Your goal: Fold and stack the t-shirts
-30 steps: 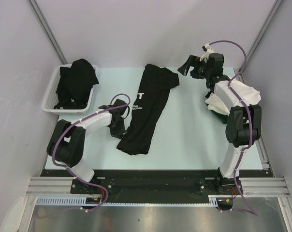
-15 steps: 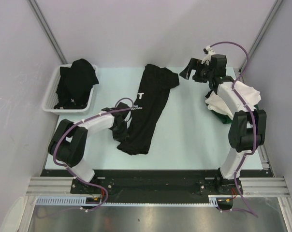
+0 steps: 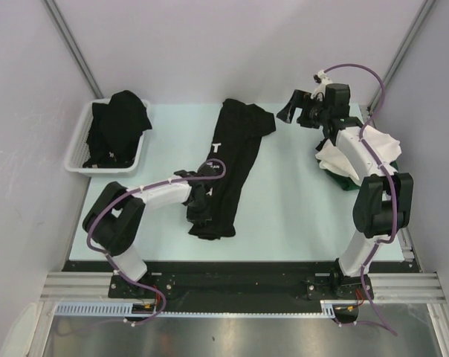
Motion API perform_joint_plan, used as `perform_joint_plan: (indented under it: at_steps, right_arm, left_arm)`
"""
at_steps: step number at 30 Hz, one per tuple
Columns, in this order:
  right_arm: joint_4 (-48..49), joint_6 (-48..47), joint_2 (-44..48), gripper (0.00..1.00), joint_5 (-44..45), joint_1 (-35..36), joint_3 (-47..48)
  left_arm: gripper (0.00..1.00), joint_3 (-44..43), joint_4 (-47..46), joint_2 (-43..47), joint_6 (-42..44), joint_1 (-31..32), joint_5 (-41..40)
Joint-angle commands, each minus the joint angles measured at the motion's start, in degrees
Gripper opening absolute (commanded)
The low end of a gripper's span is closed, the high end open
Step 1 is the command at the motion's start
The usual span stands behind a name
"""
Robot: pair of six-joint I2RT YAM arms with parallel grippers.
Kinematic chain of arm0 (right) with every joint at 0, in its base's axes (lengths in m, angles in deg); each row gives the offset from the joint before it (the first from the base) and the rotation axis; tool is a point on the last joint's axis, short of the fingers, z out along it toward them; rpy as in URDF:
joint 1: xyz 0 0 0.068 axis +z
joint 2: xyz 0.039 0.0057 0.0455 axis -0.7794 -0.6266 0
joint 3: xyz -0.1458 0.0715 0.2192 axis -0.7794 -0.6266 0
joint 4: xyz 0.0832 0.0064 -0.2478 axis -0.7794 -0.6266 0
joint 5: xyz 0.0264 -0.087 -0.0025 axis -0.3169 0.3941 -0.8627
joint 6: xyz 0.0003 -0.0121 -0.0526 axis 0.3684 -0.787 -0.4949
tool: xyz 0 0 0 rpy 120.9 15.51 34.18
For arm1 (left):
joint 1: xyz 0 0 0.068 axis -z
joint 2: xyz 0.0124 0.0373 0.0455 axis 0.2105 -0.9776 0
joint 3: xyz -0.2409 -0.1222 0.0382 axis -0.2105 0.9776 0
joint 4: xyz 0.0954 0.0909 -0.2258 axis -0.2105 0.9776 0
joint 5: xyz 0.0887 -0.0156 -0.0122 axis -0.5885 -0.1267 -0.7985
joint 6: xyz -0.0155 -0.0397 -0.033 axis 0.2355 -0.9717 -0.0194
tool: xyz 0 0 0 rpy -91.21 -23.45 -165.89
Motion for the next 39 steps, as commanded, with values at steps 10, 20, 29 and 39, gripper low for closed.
perform_joint_plan:
  at_steps: [10,20,29,39]
  right_arm:
    - [-1.06,-0.10,4.28,1.00,-0.31,-0.02,-1.22]
    - [-5.53,1.32,3.14,1.00,-2.43,2.34,-1.30]
    - [-18.45,-10.99,9.19,1.00,27.68,22.45,1.60]
    - [-25.40,0.60,7.71,1.00,27.26,20.36,-3.50]
  left_arm:
    - [0.00,-5.50,2.36,-1.25,-1.46,7.17,1.45]
    - [0.00,-6.72,9.04,3.93,1.27,7.17,-6.80]
    - [0.27,-9.36,10.19,12.37,1.53,7.17,-10.24]
    - [0.35,-11.38,13.17,20.81,-0.92,5.94,-25.96]
